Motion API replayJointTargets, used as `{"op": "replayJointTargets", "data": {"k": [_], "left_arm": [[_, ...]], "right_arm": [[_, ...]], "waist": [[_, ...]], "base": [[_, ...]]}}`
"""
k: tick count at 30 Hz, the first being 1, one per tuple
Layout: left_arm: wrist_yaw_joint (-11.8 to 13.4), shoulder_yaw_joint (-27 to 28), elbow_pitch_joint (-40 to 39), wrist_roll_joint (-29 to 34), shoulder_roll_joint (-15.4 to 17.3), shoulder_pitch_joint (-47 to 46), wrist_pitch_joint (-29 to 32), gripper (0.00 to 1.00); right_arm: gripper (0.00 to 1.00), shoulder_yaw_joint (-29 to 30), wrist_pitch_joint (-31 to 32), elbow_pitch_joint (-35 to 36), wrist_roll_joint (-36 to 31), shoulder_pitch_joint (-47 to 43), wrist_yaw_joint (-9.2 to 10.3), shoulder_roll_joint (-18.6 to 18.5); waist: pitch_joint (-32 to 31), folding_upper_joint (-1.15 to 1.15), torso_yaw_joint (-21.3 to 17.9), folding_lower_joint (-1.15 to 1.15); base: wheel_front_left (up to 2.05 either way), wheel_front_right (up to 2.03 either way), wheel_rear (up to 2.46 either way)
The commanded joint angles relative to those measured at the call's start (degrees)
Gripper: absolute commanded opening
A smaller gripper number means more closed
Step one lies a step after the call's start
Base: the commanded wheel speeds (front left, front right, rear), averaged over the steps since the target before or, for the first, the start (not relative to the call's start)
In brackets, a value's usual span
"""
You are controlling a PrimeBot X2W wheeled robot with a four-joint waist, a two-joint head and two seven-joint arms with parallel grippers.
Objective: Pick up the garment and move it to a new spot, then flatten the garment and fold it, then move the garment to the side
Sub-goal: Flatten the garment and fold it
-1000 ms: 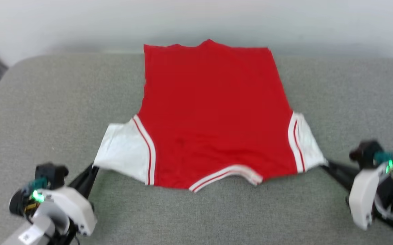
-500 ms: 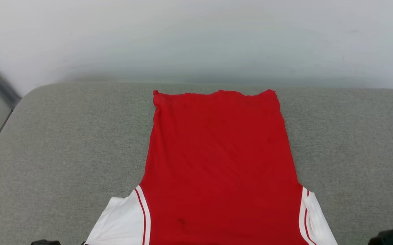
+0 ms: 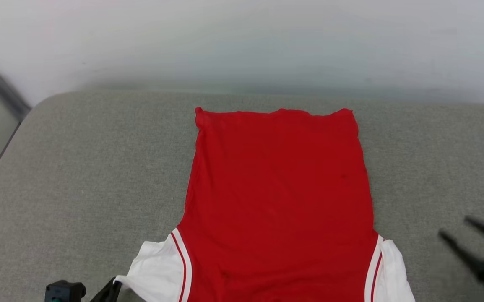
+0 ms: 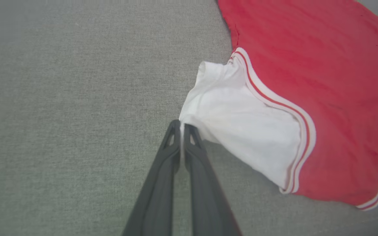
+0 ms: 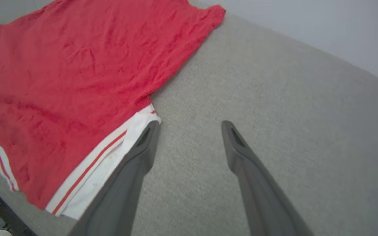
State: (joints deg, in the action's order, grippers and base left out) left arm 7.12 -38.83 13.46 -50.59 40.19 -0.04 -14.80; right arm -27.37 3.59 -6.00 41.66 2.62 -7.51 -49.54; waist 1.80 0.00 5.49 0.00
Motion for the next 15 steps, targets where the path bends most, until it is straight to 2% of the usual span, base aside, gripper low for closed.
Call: {"op": "replayJointTargets", "data": {"k": [1,4,7,11,15], "left_arm": [[0.5,0.2,-1.2,0.7,0.1,-1.2,-0.1,0.00],[1.5,0.4,-3.5,1.8,0.1,-2.4,-0.2,0.00],[2.2,0.7,-5.5,3.1,-0.1,-3.9,-0.2,0.00],[2.6,0.4,-8.1,5.3,-0.8,-6.6,-0.3,0.00],[2.7,0.4,-10.0,6.9,-2.5,-9.0,-0.3,0.00]], "right_arm": [[1.00,3.7,1.0,2.1,-1.0,2.4,0.04,-0.7],[1.00,9.3,4.4,6.2,-3.3,6.8,0.03,-1.6],[1.00,13.5,9.8,9.2,-1.8,13.9,0.04,-1.4],[1.00,13.0,18.9,10.1,-0.7,26.4,0.04,-1.8],[1.00,9.2,29.6,6.2,-1.1,40.1,0.04,-0.8]], "waist": [[1.3,0.00,0.5,0.00],[3.5,0.00,1.4,0.00],[6.4,0.00,2.7,0.00],[11.4,0.00,5.1,0.00],[16.5,0.00,7.8,0.00]], "base": [[0.00,0.00,0.00],[0.00,0.00,0.00],[0.00,0.00,0.00],[0.00,0.00,0.00],[0.00,0.00,0.00]]}}
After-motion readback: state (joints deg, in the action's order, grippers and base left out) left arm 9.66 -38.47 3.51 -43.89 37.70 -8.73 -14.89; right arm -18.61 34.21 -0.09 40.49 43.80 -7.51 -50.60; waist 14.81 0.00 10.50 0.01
